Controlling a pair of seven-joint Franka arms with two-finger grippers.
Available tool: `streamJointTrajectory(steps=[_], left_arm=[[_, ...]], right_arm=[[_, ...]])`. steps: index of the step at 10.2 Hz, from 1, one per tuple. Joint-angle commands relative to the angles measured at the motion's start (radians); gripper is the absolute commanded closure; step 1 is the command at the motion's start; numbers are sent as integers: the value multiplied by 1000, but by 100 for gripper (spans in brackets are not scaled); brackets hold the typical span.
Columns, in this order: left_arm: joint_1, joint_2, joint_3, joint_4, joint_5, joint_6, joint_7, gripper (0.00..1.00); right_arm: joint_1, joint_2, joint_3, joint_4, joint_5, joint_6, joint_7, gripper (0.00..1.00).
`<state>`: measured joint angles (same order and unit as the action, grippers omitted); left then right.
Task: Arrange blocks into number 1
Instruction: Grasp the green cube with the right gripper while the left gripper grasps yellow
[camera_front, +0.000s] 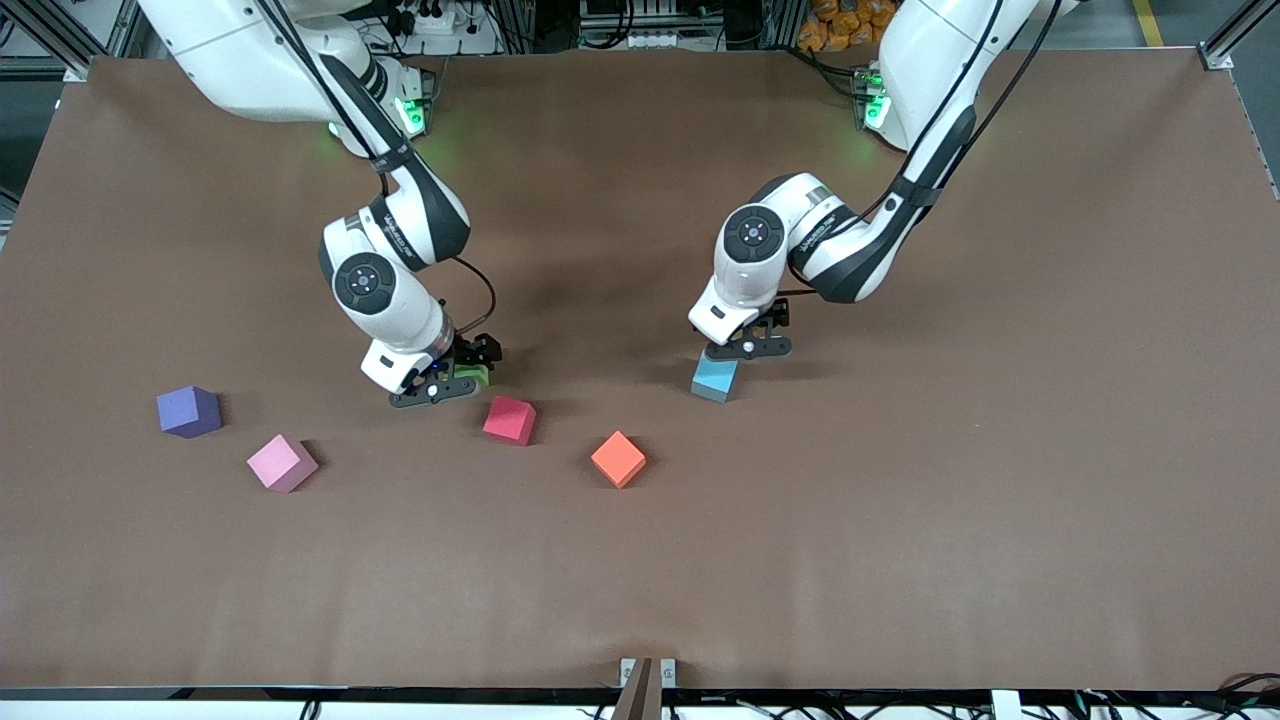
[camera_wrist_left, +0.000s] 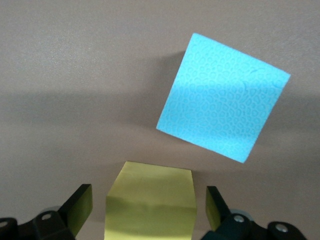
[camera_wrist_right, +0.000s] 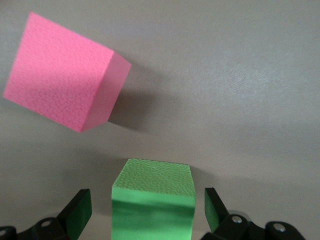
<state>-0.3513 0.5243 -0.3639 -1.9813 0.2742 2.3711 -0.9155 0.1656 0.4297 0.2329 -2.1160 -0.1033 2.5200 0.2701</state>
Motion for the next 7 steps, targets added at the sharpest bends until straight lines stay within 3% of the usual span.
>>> streamJointTrajectory(steps=[1, 2, 3, 4, 5, 7], left_arm=[[6, 28, -6, 13, 16, 8, -23, 0], [6, 28, -6, 12, 13, 7, -23, 0], [6, 29, -6, 12, -1, 7, -22, 0], [8, 29, -6, 10, -1, 2, -20, 83], [6, 29, -4, 10, -3, -3, -26, 100], [5, 29, -4, 9, -3, -4, -49, 100]], right_arm=[[-1, 9, 3, -18, -39, 25, 18, 20], [-1, 7, 5, -22, -44, 22, 20, 67], [3, -2, 5, -28, -45, 7, 55, 100], [15, -26, 12, -33, -45, -24, 137, 100], [12, -38, 61, -33, -45, -45, 214, 100], [31, -80, 135, -35, -45, -111, 355, 100]])
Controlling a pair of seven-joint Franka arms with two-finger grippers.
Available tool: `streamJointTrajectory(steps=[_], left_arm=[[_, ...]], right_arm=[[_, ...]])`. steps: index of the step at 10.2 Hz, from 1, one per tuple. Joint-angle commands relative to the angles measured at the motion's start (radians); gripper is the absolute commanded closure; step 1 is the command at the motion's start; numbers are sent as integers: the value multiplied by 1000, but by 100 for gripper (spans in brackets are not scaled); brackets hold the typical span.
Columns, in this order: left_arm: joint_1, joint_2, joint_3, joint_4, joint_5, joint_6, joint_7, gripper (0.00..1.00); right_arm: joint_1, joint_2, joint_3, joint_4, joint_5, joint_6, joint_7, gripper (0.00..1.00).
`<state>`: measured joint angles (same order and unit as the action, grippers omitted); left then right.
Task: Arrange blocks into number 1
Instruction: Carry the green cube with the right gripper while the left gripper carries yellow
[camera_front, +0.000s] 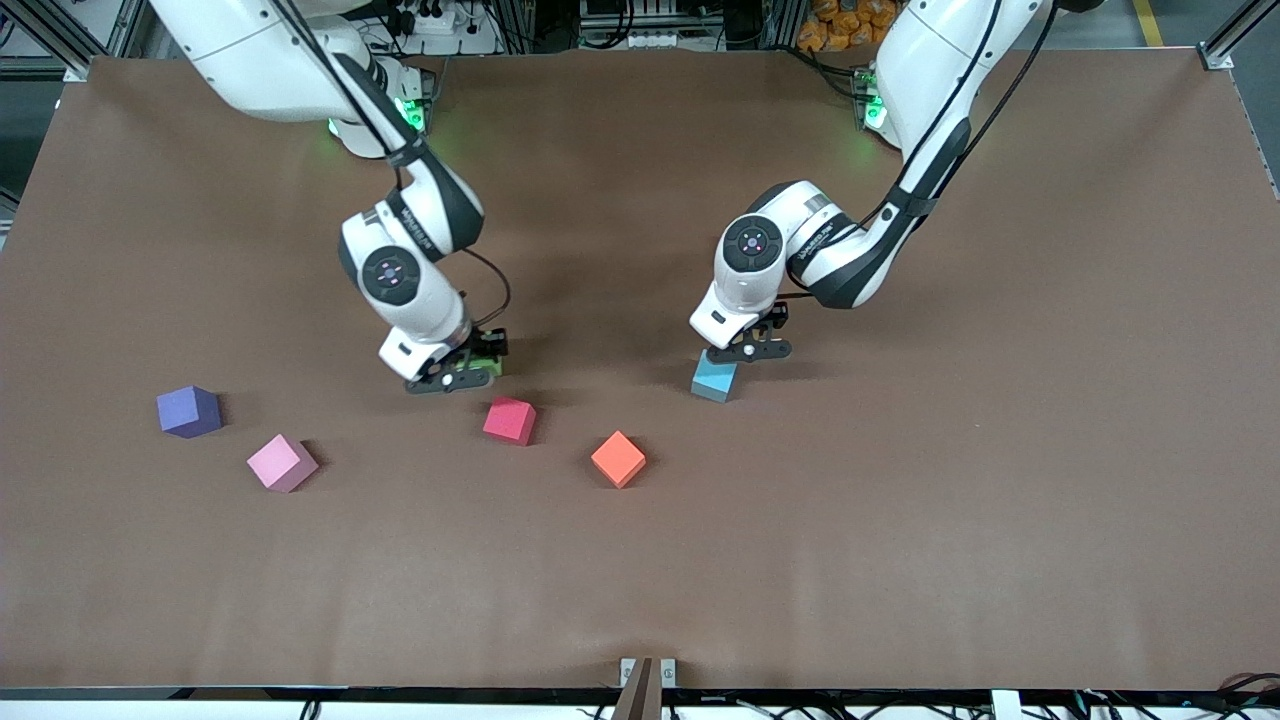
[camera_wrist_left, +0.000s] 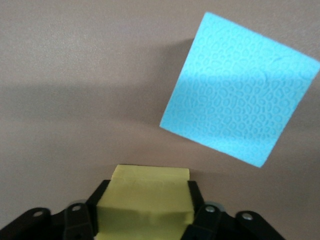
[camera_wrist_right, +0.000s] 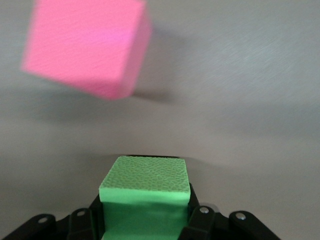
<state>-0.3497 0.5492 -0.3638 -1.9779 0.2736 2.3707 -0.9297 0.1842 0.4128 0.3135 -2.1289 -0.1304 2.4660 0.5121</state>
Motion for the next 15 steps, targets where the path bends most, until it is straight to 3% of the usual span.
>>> streamJointTrajectory(steps=[1, 3, 5, 9, 12, 13, 14, 15], left_arm=[[5, 1, -4, 5, -2, -5, -38, 100], [44, -44, -4, 10, -2, -7, -37, 100], [83, -121, -9, 11, -5, -39, -31, 100], [71, -140, -47, 10, -30, -62, -53, 100], [70, -141, -87, 5, -30, -64, -83, 100], [78, -143, -110, 4, -30, -65, -101, 100], [78, -138, -121, 2, -30, -65, -116, 100], [78, -135, -130, 2, -30, -65, -129, 100]], right_arm=[[21, -83, 111, -25, -17, -80, 191, 100], [64, -91, 234, -55, -18, -79, 421, 100], [153, -95, 295, -68, -18, -68, 581, 100], [308, -42, 294, -89, -68, 17, 768, 100], [322, 23, 280, -92, -121, 56, 818, 100], [321, 23, 276, -91, -132, 54, 816, 31], [311, 12, 273, -83, -133, 45, 812, 0], [289, -29, 266, -80, -135, 27, 778, 0]])
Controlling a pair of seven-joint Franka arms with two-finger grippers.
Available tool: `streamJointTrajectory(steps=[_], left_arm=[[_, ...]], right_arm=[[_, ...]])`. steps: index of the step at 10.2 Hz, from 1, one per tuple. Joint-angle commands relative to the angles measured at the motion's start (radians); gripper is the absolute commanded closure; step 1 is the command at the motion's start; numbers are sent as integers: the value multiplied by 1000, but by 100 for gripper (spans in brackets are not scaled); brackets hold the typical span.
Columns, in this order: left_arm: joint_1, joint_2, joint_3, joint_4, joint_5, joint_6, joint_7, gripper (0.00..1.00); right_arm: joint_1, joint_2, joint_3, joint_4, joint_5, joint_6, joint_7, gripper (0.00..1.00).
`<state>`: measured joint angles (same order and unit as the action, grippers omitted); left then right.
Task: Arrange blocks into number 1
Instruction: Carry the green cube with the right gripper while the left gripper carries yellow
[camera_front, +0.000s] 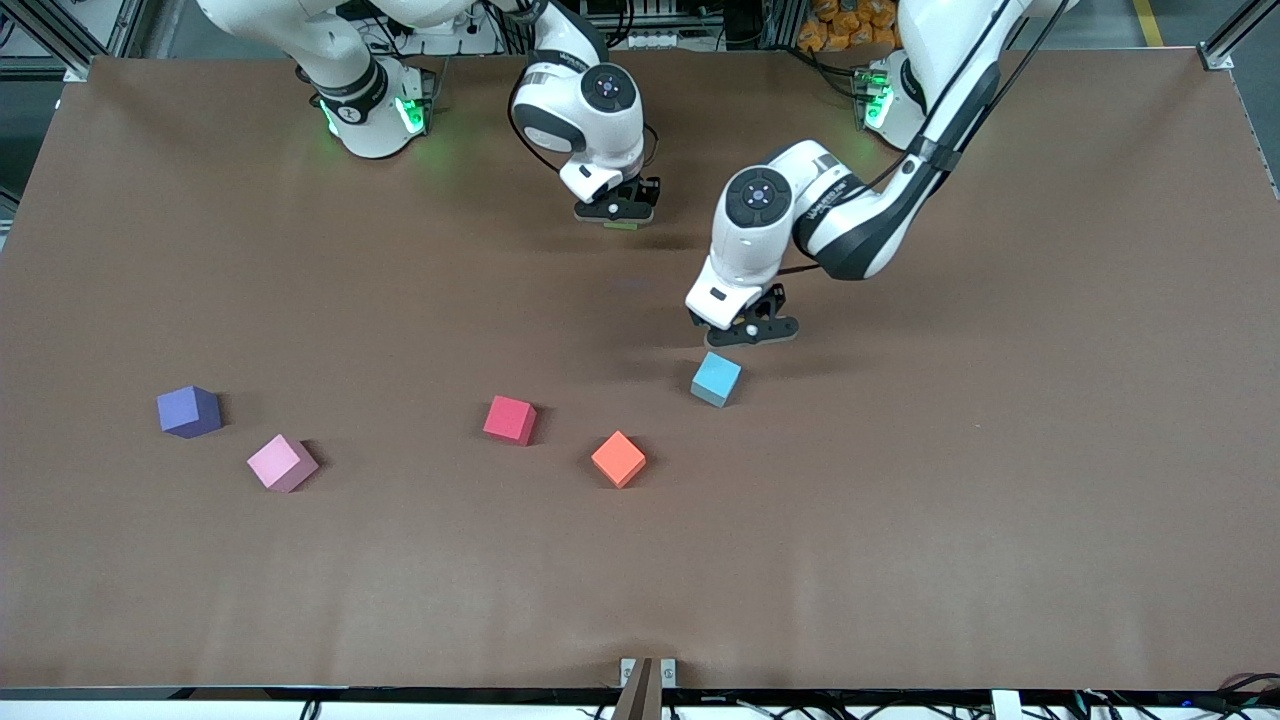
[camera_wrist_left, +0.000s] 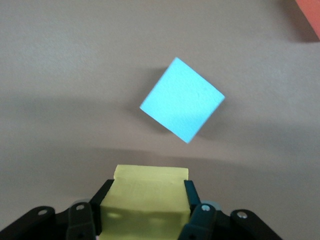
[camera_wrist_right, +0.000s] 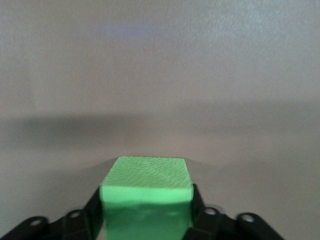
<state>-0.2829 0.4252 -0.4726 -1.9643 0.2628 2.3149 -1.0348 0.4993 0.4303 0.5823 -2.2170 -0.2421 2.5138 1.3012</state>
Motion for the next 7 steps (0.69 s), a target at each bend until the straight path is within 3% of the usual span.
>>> streamJointTrajectory(steps=[1, 4, 7], left_arm=[[11, -11, -32, -15, -23, -9, -36, 100], [-5, 4, -61, -15, -25, -3, -60, 100], [-106, 36, -64, 13, -27, 3, -73, 100]], right_arm=[[-81, -108, -4, 17, -22, -76, -105, 0], [-180, -174, -59, 101, -13, -239, -348, 0], [-263, -170, -214, 144, -13, -210, -526, 0]])
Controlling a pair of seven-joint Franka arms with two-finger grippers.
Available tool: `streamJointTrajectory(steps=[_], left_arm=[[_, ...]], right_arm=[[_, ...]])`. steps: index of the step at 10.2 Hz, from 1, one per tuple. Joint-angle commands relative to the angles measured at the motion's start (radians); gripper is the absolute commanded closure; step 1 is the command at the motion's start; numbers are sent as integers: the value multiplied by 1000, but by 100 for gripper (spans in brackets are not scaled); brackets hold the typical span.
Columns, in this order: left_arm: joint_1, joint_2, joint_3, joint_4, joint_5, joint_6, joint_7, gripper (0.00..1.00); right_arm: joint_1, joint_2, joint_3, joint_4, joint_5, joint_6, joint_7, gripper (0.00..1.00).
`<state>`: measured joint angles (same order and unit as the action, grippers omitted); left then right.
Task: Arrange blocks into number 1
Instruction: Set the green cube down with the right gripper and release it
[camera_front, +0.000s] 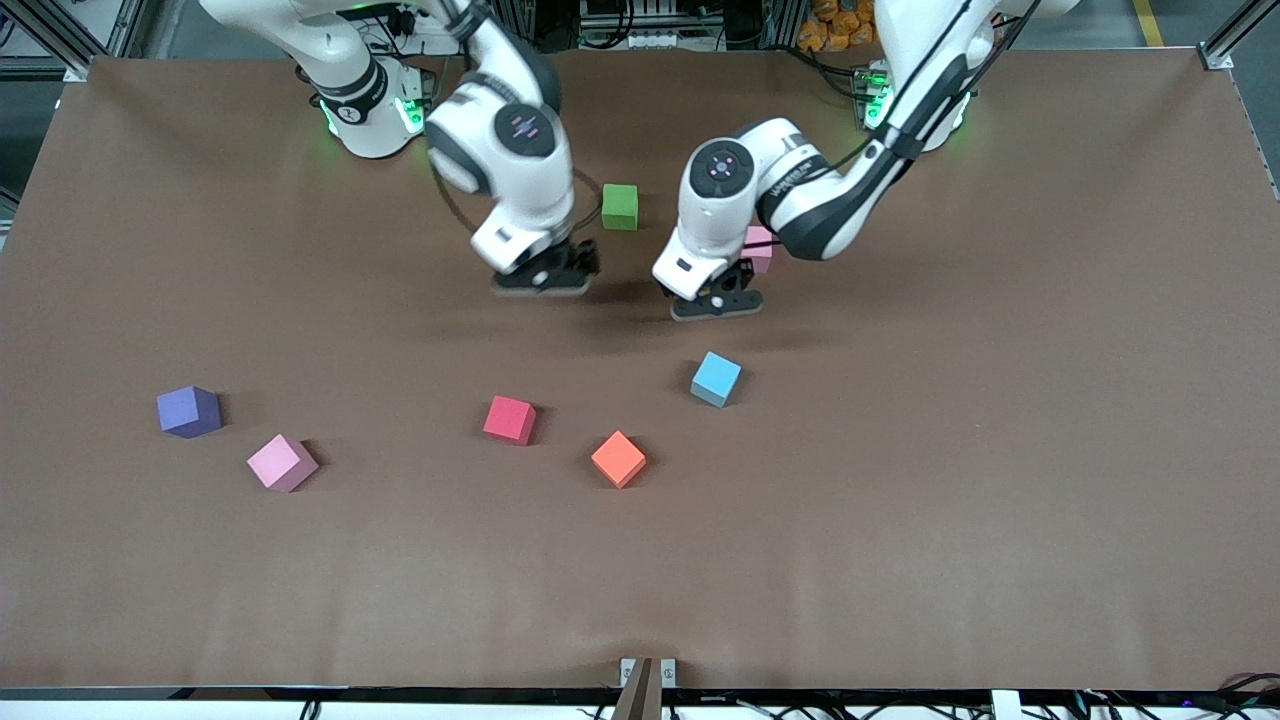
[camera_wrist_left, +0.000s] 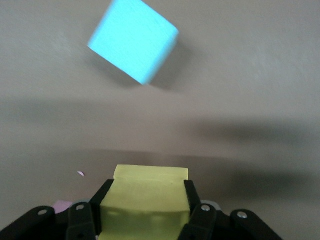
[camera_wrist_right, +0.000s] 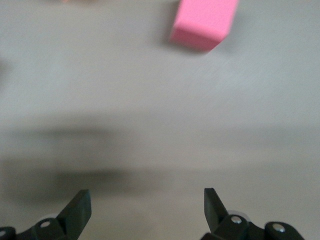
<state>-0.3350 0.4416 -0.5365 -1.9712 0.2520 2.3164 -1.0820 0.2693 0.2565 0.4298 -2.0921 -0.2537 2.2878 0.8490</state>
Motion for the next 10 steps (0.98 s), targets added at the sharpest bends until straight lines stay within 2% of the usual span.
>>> streamJointTrajectory(steps=[1, 3, 4, 7, 10], left_arm=[[-103, 44, 0, 52, -10, 1, -71, 100], [-186, 136, 4, 138, 4, 1, -139, 100], [-214, 172, 7, 167, 10, 1, -153, 100], [-239, 227, 15, 187, 91, 3, -208, 100], [-272, 270, 16, 212, 110, 5, -223, 100]], right_arm=[[-48, 12, -118, 44, 5, 33, -121, 0], [-58, 85, -184, 145, 109, 36, -137, 0], [-45, 131, -203, 183, 126, 39, -134, 0], [21, 256, -258, 318, 117, 48, -134, 0], [42, 337, -279, 403, 83, 51, -139, 0]])
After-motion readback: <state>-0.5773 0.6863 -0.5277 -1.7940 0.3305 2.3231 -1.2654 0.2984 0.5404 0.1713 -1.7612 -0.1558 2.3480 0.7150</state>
